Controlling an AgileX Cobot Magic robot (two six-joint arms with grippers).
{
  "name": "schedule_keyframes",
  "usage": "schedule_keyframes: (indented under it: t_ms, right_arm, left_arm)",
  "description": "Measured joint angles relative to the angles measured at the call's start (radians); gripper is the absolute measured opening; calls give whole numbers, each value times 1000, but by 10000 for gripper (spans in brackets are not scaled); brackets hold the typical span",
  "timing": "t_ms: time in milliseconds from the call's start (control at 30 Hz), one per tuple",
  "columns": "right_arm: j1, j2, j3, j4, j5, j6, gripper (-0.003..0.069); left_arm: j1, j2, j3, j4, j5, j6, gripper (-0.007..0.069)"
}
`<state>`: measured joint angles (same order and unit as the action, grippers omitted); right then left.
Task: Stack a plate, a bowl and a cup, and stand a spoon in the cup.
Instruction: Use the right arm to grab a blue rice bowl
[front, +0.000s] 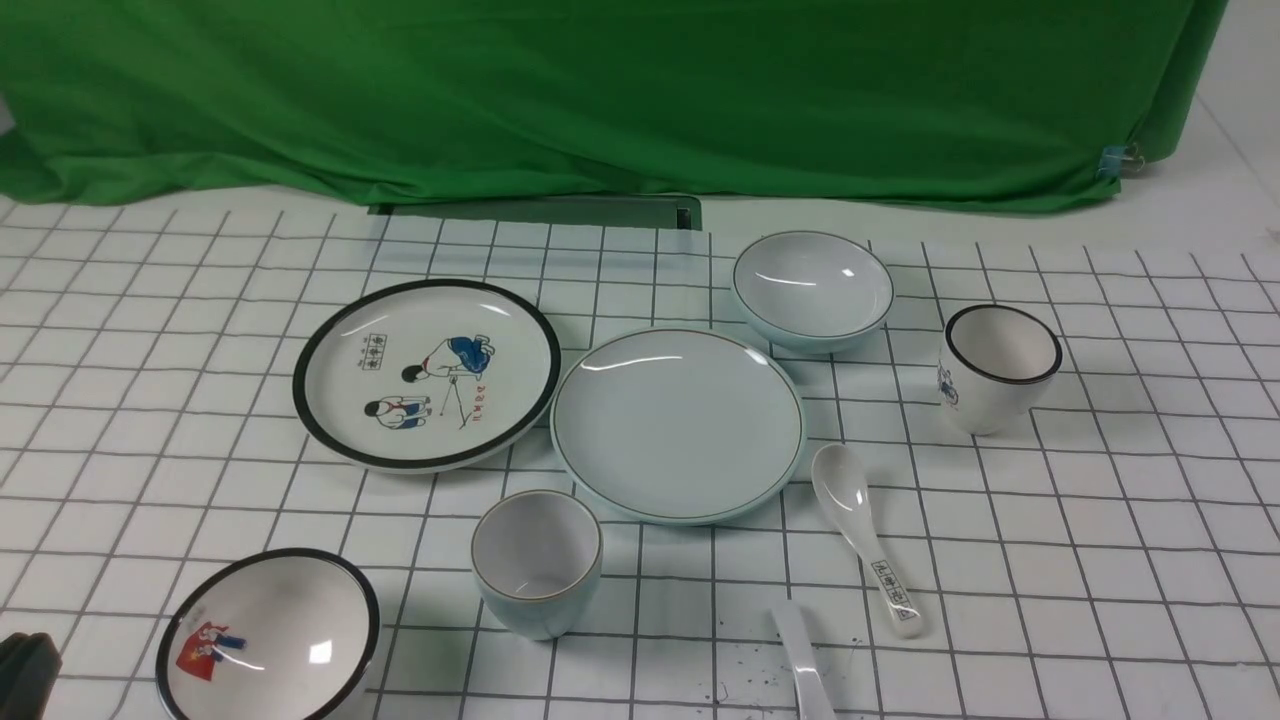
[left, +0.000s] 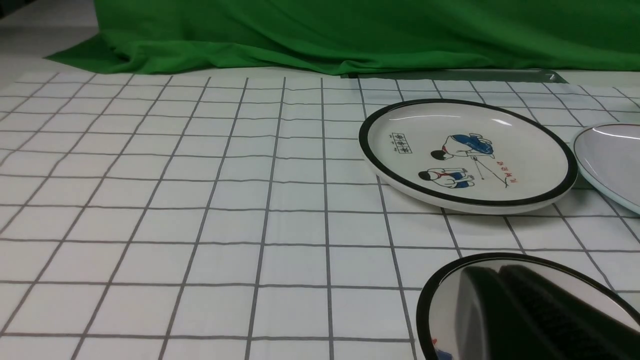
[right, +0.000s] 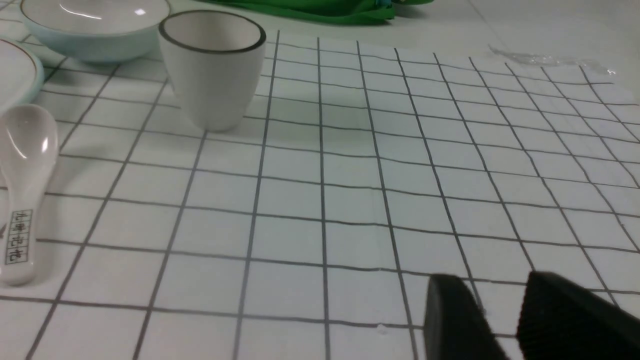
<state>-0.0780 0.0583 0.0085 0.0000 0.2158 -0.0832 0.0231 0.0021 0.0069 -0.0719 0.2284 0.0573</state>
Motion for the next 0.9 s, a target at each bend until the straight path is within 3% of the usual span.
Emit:
schedule_keyframes:
  t_ms: [300,367,433,500,533,600,733,900]
  right_arm:
    - [0,0,0,0,0,130,242]
    - [0,0,0,12,0,187,242]
    - [0,0,0,61,0,312,242]
    - [0,0,0,187,0,570,242]
    - [0,0,0,210,0,596,242]
    - [0,0,0,282,0,838,242]
    - [0,0,0,286,0,991,242]
    - [0,0,0,242,-6,965,242]
  left_arm:
    - [0,0,0,44,-40,-6,-29]
    - [0,0,0,-34,-78,-81,-29]
    - [0,0,0,-228,-109,-215,-29]
    - [0,0,0,-466,-119,-418,-29]
    - [0,0,0,-507,-120,-449,-29]
    - [0,0,0,-653,-123,-561,-29]
    - [0,0,0,-643,-136,-626,-29]
    - [0,0,-3,-625,-146,-618,-29]
